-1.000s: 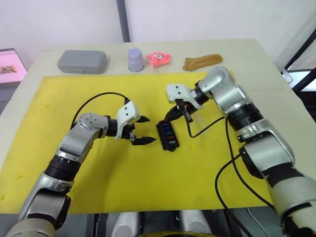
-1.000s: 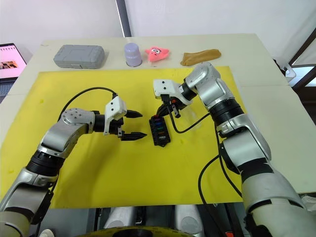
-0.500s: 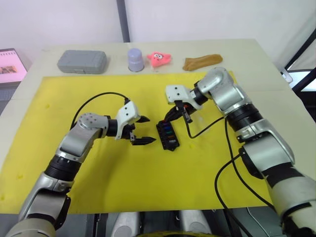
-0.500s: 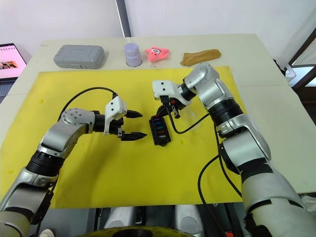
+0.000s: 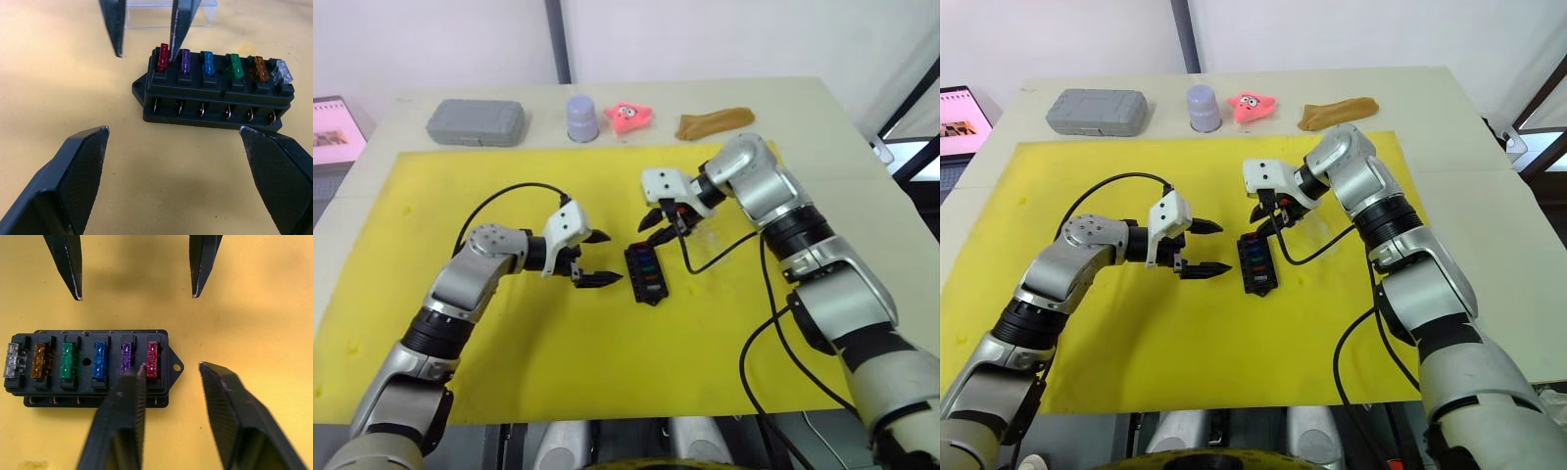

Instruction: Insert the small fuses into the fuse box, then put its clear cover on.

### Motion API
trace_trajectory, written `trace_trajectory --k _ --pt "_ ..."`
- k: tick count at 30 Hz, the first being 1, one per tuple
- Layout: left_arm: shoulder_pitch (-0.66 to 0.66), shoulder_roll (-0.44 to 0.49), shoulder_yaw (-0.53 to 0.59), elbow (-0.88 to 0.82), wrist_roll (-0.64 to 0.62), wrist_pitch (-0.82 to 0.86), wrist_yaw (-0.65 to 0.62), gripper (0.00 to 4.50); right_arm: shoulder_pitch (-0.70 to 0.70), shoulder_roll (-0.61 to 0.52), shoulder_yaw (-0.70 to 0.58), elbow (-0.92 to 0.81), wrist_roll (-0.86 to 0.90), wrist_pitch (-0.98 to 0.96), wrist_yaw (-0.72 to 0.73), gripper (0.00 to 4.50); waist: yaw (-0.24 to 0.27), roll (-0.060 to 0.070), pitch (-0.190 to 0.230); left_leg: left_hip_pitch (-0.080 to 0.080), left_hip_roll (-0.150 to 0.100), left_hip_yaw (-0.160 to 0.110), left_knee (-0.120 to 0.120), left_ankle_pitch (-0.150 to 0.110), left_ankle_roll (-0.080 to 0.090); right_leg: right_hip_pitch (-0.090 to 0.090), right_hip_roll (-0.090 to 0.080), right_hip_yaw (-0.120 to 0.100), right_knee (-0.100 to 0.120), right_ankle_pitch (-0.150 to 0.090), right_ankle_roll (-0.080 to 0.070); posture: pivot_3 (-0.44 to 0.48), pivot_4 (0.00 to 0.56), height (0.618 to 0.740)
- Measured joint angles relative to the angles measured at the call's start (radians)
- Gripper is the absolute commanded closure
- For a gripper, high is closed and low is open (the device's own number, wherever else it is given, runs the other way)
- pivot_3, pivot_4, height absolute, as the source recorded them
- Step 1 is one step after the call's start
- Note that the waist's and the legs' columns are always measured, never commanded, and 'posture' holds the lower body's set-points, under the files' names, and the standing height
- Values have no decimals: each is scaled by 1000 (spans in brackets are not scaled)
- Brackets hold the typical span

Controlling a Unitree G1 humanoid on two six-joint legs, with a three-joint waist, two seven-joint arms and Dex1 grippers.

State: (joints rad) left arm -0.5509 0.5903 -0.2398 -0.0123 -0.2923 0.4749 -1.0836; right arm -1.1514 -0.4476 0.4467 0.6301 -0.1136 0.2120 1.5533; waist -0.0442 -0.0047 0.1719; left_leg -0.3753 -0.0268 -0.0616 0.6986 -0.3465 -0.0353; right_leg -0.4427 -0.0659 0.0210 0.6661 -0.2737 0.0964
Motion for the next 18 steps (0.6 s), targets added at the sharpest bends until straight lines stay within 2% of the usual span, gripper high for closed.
trace_trajectory --k 8,16,18 --pt "0 0 0 0 0 0 -1 0 0 -3 -7 -2 16 21 10 2761 0 0 0 0 0 0 0 0 0 0 0 0 0 0 0 0 150 740" --pt "-1 0 0 0 0 -1 -4 0 -9 -27 -34 -77 53 55 36 2761 1 0 0 0 0 0 0 0 0 0 0 0 0 0 0 0 150 740" --pt "-2 0 0 1 0 -1 -4 0 -9 -33 -39 -98 63 68 39 3348 1 0 0 0 0 0 0 0 0 0 0 0 0 0 0 0 150 740"
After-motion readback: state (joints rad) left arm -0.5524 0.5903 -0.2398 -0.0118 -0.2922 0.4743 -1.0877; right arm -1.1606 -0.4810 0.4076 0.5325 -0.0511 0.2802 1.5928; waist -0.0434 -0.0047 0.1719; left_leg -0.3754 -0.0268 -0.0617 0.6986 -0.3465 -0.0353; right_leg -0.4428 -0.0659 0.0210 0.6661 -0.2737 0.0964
